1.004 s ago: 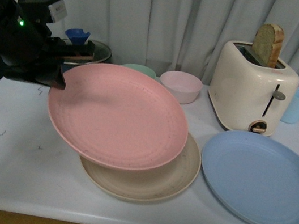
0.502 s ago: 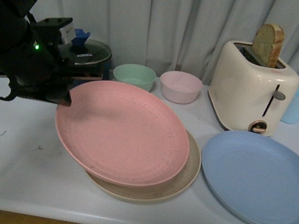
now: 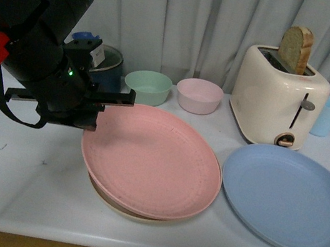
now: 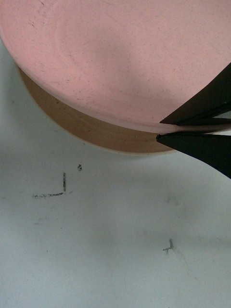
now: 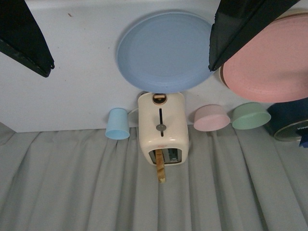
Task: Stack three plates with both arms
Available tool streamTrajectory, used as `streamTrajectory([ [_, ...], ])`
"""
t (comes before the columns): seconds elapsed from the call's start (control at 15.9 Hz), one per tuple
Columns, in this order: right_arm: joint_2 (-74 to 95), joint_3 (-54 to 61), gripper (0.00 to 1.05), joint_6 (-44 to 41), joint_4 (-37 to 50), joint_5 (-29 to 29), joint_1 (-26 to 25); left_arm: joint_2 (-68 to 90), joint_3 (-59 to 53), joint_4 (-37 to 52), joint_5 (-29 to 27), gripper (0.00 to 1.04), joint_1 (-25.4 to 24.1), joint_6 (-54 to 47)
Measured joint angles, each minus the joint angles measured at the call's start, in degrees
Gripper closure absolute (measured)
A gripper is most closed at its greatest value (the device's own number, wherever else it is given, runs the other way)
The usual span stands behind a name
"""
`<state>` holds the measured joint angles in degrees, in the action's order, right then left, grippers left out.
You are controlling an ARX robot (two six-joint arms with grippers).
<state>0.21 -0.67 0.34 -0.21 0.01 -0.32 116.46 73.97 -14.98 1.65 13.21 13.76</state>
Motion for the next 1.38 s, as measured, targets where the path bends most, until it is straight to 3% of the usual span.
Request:
streamTrajectory([
  [0.13, 0.00, 0.00, 0.06, 0.00, 0.00, 0.00, 0.00, 1.22, 0.39, 0.90, -0.24, 1.02, 0.11, 0.22],
  [0.19, 0.02, 0.00, 0.06, 0.00, 0.00, 0.00, 0.00, 1.64, 0.39, 1.44, -0.22, 0.97, 0.11, 0.15],
  [0.5, 0.00, 0.00, 0.06, 0.00, 0.00, 0.00, 0.00, -2.49, -2.51, 6.54, 0.98, 0.41, 0.35, -4.26],
  [0.63, 0.00, 0.00, 0.06, -0.02, 0.02, 0.00, 0.00, -12.59, -10.91, 15.30, 2.23, 0.17, -0.20, -9.25],
  [0.69, 0.00, 0.00, 0.06, 0.00, 0.00, 0.00, 0.00, -19.02, -15.87, 21.88, 5.66, 0.07, -1.25, -8.92],
  [0.75, 0.00, 0.00, 0.06, -0.02, 0.00, 0.00, 0.00, -25.64, -21.07, 32.63, 3.56, 0.09, -1.53, -8.33],
  [0.88, 0.00, 0.00, 0.06, 0.00, 0.02, 0.00, 0.00, -31.45, -33.07, 57.46, -10.64, 0.32, -2.60, -11.43],
  [0.94, 0.02, 0.00, 0.06, 0.00, 0.00, 0.00, 0.00, -32.39, -39.82, 63.08, -11.10, 0.45, -3.58, -12.33],
  [1.26, 0.00, 0.00, 0.06, -0.02, 0.02, 0.00, 0.00, -45.57, -56.41, 68.19, -7.43, 1.03, -7.43, -12.66],
  [1.38, 0.00, 0.00, 0.06, 0.00, 0.02, 0.00, 0.00, -49.81, -60.94, 67.21, -6.43, 1.03, -8.59, -12.92],
])
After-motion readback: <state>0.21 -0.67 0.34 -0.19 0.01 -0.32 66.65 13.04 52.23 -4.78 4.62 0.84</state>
